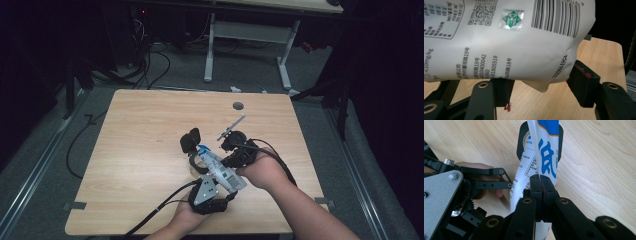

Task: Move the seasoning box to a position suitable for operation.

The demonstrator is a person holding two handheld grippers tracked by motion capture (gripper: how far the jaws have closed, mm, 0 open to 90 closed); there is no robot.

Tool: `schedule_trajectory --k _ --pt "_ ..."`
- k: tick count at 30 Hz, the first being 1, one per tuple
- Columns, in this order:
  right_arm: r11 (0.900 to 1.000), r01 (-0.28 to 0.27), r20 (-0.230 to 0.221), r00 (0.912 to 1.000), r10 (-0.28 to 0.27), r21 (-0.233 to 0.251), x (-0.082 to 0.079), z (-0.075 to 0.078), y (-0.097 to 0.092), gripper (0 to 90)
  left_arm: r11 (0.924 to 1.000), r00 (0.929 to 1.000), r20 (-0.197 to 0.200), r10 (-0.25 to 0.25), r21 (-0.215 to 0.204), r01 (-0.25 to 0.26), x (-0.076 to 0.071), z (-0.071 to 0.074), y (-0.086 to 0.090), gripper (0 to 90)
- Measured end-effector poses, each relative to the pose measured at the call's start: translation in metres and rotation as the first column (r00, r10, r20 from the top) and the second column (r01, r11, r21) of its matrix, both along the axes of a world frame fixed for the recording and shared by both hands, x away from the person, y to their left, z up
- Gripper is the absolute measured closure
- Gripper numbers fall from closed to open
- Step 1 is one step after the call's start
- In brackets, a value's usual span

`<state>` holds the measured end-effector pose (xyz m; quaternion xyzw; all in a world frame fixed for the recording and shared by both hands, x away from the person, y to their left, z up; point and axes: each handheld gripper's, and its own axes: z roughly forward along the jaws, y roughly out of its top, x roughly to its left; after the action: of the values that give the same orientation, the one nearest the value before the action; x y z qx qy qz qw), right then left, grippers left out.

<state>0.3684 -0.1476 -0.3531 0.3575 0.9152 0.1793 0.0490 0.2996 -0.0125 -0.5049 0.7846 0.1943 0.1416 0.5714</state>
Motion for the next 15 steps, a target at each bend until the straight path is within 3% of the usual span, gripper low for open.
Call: schedule_trajectory --k 15 --pt "0.9999 -0.006 0.000 1.0000 0.006 -0.013 0.0012 0.0006 0.0043 90.0 0.9999 0.9997 0.020 -0.012 0.005 0.012 -0.0020 -0.0019 -0.0012 41.2"
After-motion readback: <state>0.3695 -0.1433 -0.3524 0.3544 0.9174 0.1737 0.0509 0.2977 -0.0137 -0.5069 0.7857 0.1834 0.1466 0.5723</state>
